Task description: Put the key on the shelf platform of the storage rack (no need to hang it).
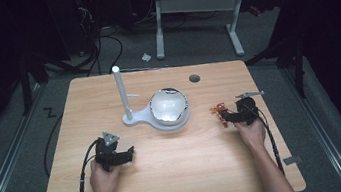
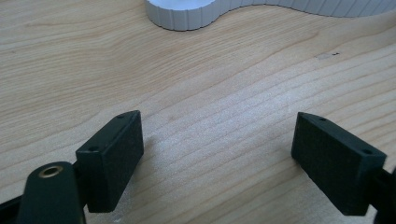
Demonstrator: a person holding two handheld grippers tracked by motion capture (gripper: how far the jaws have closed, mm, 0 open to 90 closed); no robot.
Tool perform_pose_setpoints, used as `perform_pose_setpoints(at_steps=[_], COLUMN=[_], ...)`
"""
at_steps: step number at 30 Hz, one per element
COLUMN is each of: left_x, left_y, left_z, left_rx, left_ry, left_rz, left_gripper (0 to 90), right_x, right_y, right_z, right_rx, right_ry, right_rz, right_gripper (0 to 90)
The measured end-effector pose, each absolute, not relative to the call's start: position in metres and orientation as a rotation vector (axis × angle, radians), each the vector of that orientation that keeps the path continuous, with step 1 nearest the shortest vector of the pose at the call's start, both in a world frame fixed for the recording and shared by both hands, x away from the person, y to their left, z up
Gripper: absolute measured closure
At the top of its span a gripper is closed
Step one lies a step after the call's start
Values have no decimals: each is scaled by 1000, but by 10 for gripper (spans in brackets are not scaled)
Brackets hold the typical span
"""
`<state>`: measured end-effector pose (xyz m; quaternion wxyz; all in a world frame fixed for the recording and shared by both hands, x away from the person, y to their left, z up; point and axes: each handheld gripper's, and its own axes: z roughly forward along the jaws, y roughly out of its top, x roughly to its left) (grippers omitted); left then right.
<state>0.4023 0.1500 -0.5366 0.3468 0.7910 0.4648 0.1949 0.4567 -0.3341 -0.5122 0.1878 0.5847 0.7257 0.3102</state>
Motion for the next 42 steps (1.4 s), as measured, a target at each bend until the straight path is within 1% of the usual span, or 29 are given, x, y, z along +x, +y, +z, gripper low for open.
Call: perform_pose_setpoints(at_steps=[7,9,10,11,12,13,17,30,31,33,36,42], left_x=[402,402,402,402,402,402,402,402,402,402,402,402], left_y=[150,150,150,150,150,150,150,150,150,150,150,150], left_z=[-537,-537,-537,-537,-537,-537,-537,-537,-537,-537,-537,-537], left_rx=[2052,2052,2053,2052,2052,2052,2052,2051,2051,2051,2051,2052], left_ry=[1206,1206,1205,1205,1206,1206,1206,1206,1206,1205,1205,1205], left_rz=[505,505,504,504,505,505,505,504,504,504,503,503], left_gripper=[172,172,172,172,172,172,172,172,172,173,173,172], right_x=[461,460,459,458,458,457,455,452,450,449,448,446], right_y=[-334,-334,-333,-331,-331,-330,-325,-320,-321,-325,-324,-323], right_z=[-521,-520,-520,-519,-519,-519,-518,-519,-518,-513,-515,-510], right_rx=[1660,1659,1648,1617,1617,1611,1546,1468,1463,1481,1451,1431], right_ry=[2079,2086,2091,2111,2111,2117,2147,2166,2159,2133,2155,2153], right_rz=[888,903,888,865,865,861,833,796,816,858,814,834], right_gripper=[204,227,250,327,327,354,505,542,615,617,619,621])
